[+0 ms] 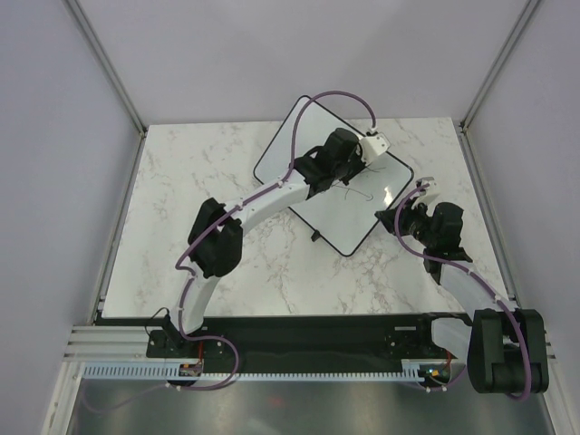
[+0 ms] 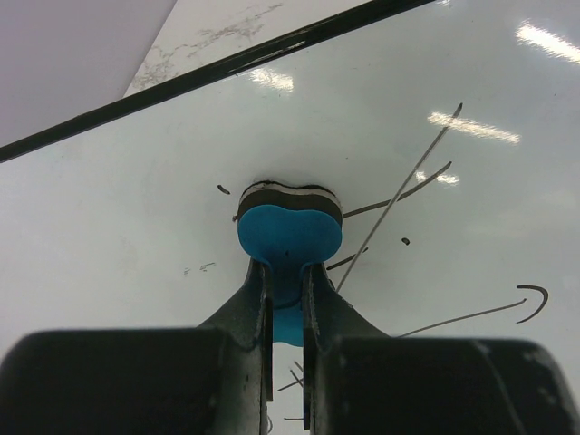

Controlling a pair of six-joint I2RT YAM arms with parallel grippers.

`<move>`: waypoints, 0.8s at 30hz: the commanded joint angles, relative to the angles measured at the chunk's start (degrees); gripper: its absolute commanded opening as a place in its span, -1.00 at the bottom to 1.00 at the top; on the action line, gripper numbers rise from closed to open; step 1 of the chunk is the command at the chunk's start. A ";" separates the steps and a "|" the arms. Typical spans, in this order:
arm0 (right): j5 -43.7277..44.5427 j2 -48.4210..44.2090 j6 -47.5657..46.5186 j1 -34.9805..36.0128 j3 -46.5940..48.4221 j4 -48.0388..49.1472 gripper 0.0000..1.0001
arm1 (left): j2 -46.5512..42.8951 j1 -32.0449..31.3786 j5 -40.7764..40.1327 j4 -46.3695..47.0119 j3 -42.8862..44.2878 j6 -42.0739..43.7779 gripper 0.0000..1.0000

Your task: Erase the whiteboard

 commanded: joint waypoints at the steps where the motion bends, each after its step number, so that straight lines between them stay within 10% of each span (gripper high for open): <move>1: 1.57 -0.93 -5.16 0.25 -0.18 1.47 -1.00 | -0.38 0.37 1.97 -0.98 -0.15 1.20 -0.96; 11: 1.48 -0.58 -5.33 0.25 0.08 1.29 -1.00 | 3.22 9.25 -3.65 0.61 8.01 0.06 -0.96; 24: 1.39 -1.02 -5.42 0.16 0.00 1.38 -1.00 | 3.49 1.26 -0.85 1.57 9.25 0.40 -0.96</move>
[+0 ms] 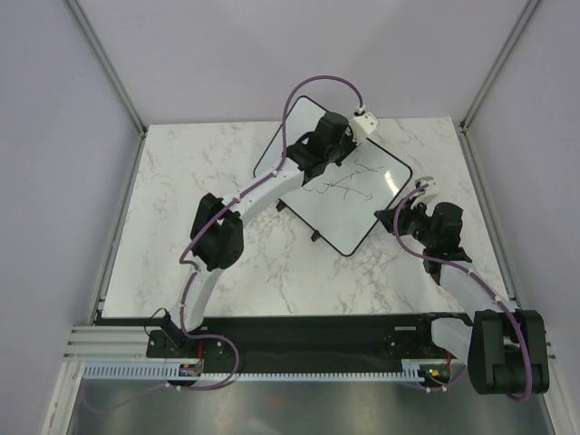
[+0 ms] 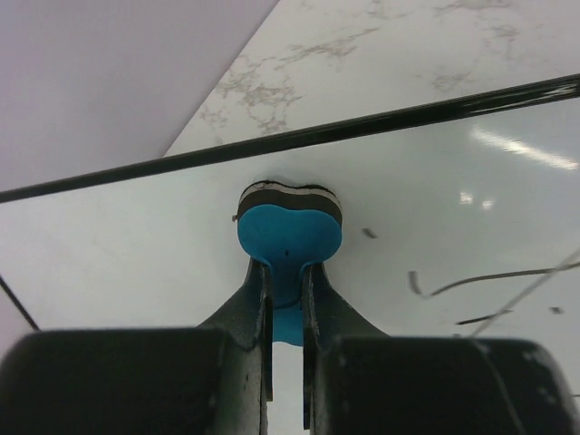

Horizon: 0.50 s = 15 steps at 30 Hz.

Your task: Erase the whiteboard

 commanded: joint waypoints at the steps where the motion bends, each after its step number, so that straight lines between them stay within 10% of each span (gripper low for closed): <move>1: 1.39 -0.78 -5.05 -0.12 -0.09 0.57 -1.00 | -0.49 -5.34 2.48 1.29 1.45 0.54 -0.96; 15: 1.39 -0.95 -4.70 -0.21 -0.44 1.36 -1.00 | -1.20 -13.44 9.85 -5.48 1.97 -3.58 -0.96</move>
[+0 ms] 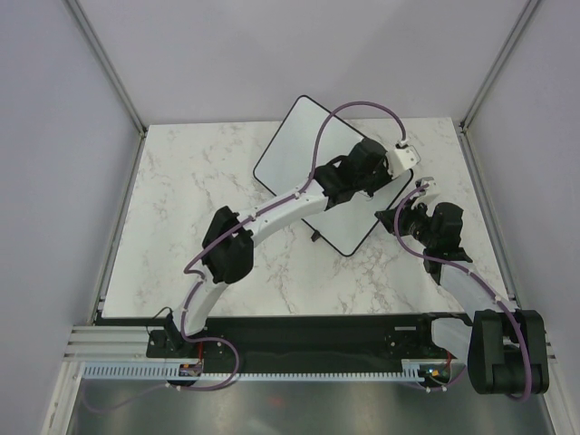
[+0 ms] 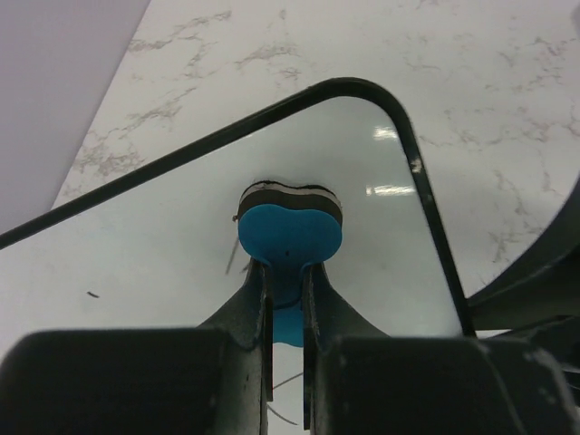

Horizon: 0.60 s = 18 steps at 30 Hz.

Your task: Erase the whiteboard

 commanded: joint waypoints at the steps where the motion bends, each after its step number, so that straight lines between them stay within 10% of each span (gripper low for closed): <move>1: 1.13 -0.96 -4.74 -0.08 -0.44 2.02 -1.00 | -0.72 -1.68 5.80 -3.75 2.17 -3.68 -0.96; 18: 1.04 -1.31 -4.65 -0.08 -0.53 1.93 -1.00 | 1.13 7.71 -9.93 0.46 2.79 0.98 -0.96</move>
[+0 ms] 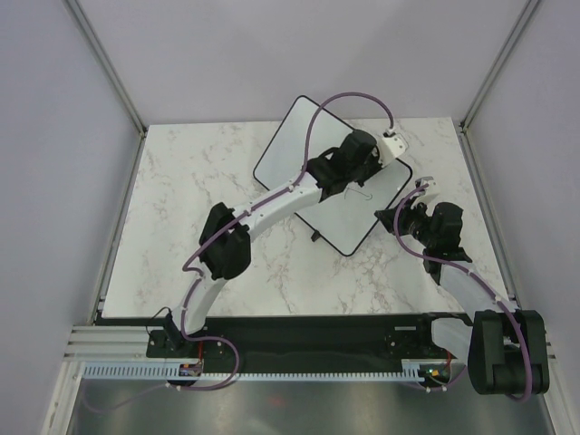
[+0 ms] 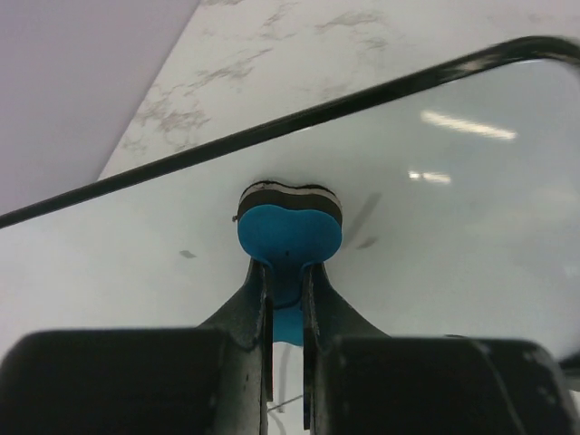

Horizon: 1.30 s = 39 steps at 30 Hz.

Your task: Erase the whiteboard

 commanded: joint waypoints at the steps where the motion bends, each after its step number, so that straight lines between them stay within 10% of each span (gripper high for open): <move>1: 1.02 -1.22 -4.52 -0.08 -0.53 1.58 -1.00 | 1.22 6.82 -7.16 3.02 1.76 2.07 -0.96; 39: 1.19 -1.84 -4.52 1.59 -0.88 1.84 -1.00 | 2.97 4.54 -3.91 7.86 5.79 7.52 -0.96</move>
